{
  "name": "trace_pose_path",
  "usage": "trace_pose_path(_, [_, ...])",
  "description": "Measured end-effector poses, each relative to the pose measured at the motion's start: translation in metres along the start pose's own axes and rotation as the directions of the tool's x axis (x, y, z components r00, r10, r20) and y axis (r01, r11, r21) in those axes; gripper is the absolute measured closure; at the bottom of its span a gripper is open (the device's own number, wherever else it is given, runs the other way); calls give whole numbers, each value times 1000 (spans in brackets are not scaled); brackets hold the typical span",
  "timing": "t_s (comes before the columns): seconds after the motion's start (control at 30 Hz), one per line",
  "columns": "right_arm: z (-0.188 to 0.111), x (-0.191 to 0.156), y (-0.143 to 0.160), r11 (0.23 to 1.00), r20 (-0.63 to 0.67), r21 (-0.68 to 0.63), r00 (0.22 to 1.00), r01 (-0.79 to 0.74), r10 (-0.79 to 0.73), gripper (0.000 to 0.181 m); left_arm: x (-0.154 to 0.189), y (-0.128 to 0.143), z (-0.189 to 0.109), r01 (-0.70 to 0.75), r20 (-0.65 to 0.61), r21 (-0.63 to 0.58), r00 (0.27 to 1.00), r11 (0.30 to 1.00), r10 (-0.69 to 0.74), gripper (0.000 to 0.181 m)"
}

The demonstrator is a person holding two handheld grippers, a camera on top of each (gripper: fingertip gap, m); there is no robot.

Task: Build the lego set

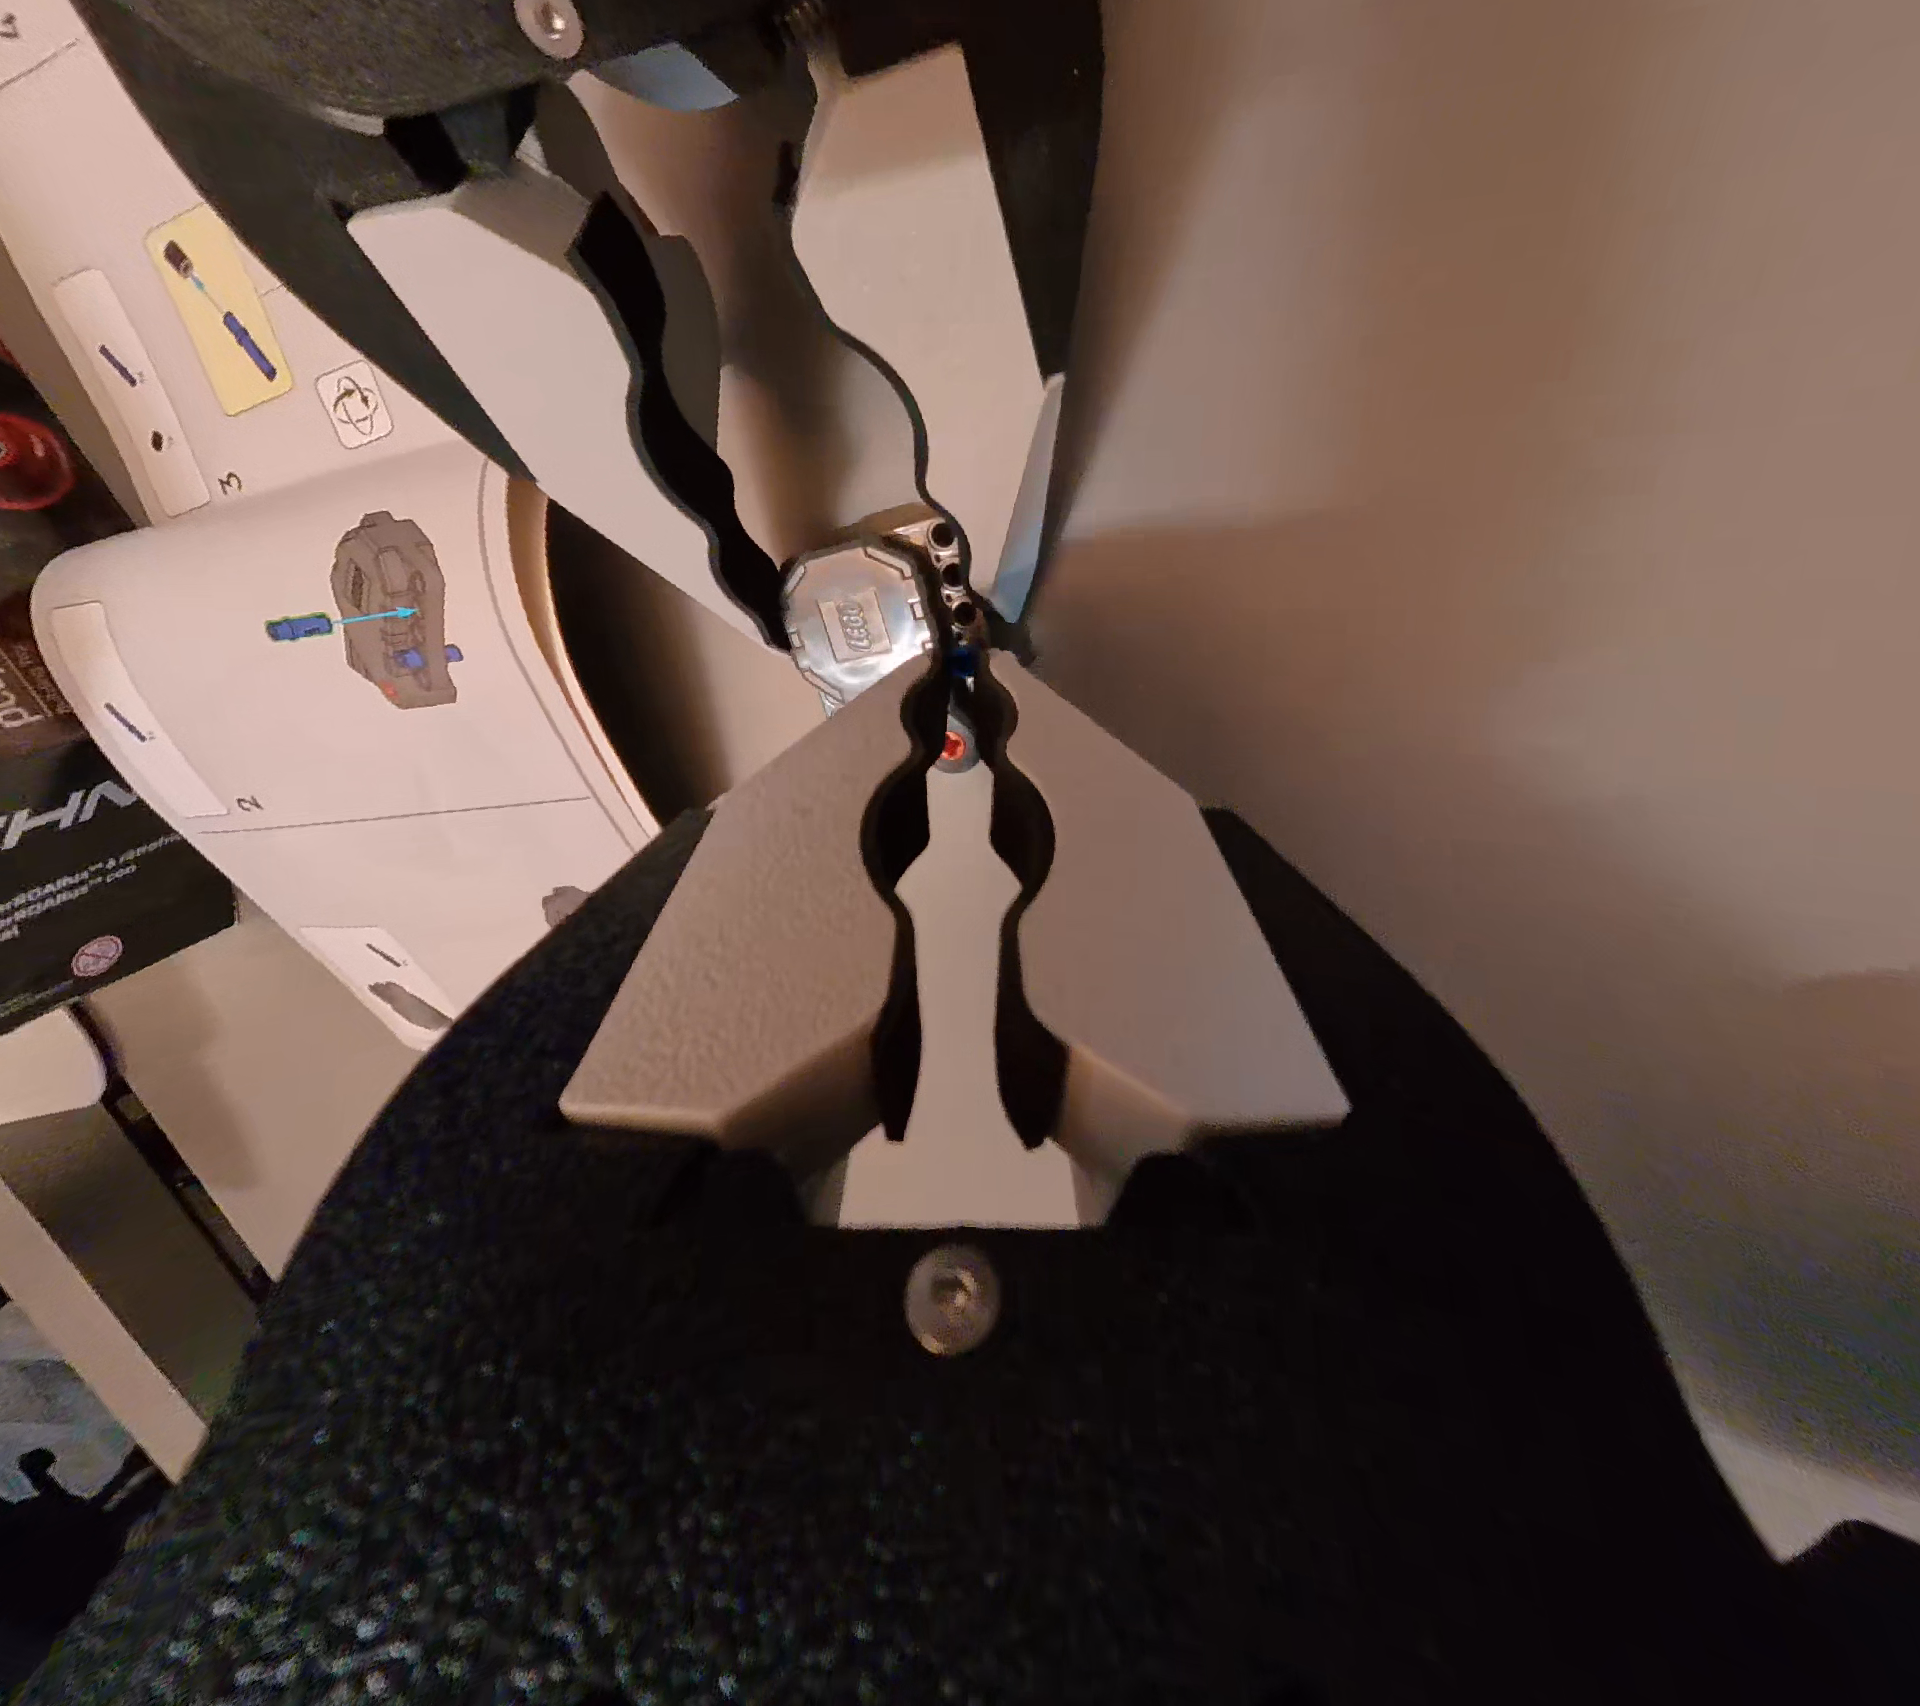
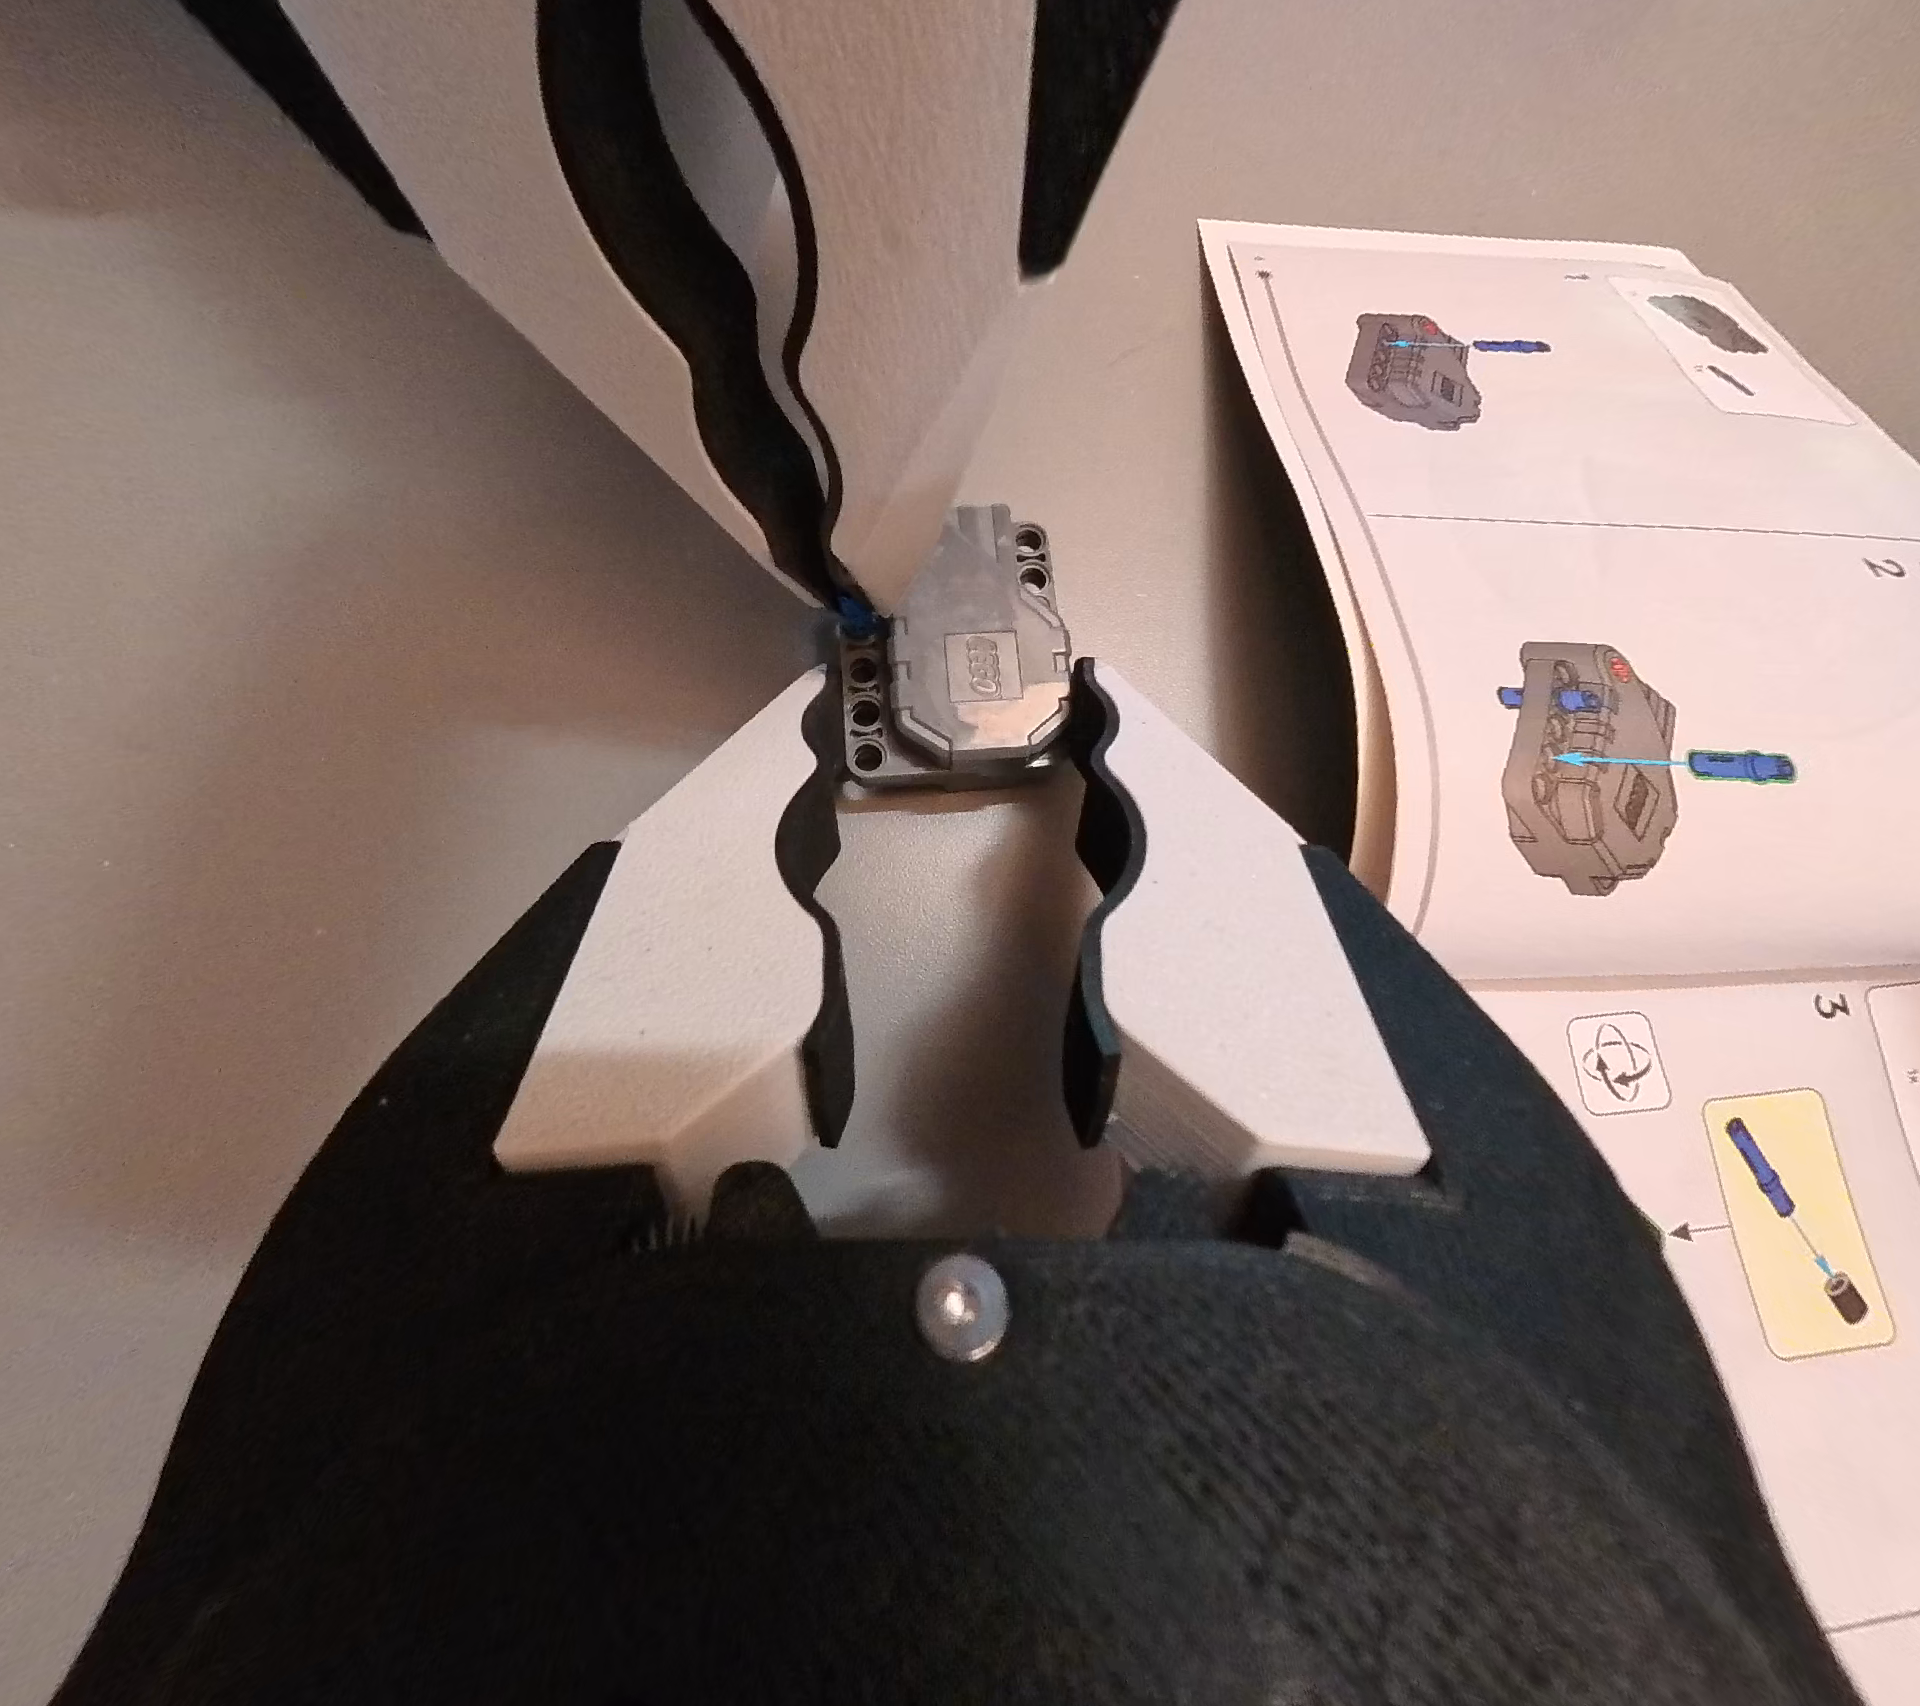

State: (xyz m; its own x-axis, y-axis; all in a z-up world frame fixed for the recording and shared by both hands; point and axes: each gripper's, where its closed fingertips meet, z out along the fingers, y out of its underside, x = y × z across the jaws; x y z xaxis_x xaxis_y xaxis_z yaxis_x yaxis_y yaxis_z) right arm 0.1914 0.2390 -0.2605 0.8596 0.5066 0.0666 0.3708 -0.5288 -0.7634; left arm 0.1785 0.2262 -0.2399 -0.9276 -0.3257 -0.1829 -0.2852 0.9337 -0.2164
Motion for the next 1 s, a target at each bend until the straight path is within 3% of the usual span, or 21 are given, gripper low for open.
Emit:
trace_pose_path(0.03, [0,0,0,1000,0,0,1000,-1,1,139,0,0,0,-18,-9,-8,1000,1000,18,179])
trace_pose_path(0.4, [0,0,0,1000,7,-1,1000,-6,6,139,-1,1,0,-215,-67,-126,976,968,208,179])
trace_pose_path(0.57, [0,0,0,1000,12,-1,1000,-13,13,139,-1,1,0,-52,-82,-132,996,990,41,180])
trace_pose_path(0.77, [0,0,0,1000,9,-1,1000,-9,9,139,-1,1,0,-223,-18,-139,975,965,222,180])
trace_pose_path(0.9, [0,0,0,1000,12,-1,1000,-12,12,139,-1,1,1,-47,-27,-125,999,991,44,180])
trace_pose_path(1.0, [0,0,0,1000,8,0,1000,-6,6,139,0,0,1,-26,-21,-118,999,993,24,180])
